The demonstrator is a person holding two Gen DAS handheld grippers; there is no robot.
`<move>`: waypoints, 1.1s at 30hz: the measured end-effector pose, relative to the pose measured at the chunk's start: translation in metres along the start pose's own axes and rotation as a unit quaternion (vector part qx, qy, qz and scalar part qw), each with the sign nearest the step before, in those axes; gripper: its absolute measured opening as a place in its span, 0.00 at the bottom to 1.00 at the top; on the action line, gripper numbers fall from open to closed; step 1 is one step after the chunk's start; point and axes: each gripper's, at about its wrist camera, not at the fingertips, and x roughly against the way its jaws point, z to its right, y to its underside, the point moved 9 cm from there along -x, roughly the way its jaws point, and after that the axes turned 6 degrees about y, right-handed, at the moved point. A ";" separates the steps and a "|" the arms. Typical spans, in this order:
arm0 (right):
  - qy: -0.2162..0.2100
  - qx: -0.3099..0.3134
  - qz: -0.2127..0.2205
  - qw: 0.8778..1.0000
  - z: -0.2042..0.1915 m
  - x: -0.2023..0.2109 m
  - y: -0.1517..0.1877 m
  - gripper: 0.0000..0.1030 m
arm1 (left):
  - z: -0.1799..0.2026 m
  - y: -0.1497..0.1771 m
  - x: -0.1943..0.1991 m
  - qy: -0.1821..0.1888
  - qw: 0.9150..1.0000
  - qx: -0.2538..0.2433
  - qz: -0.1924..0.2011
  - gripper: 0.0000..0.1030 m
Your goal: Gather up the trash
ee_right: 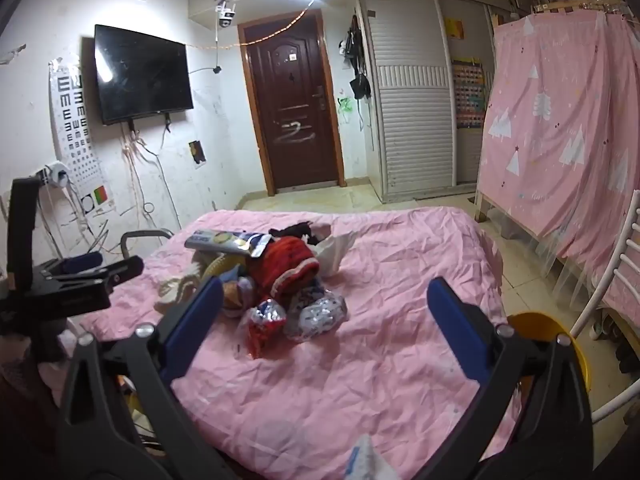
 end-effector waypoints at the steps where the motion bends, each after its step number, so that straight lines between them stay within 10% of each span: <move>1: 0.000 0.002 0.000 1.000 0.000 0.000 0.000 0.96 | 0.000 0.000 -0.001 0.000 1.000 0.000 -0.001 0.90; 33: 0.015 0.010 0.015 1.000 0.002 0.002 -0.009 0.96 | 0.002 -0.005 0.000 0.000 1.000 -0.006 0.002 0.90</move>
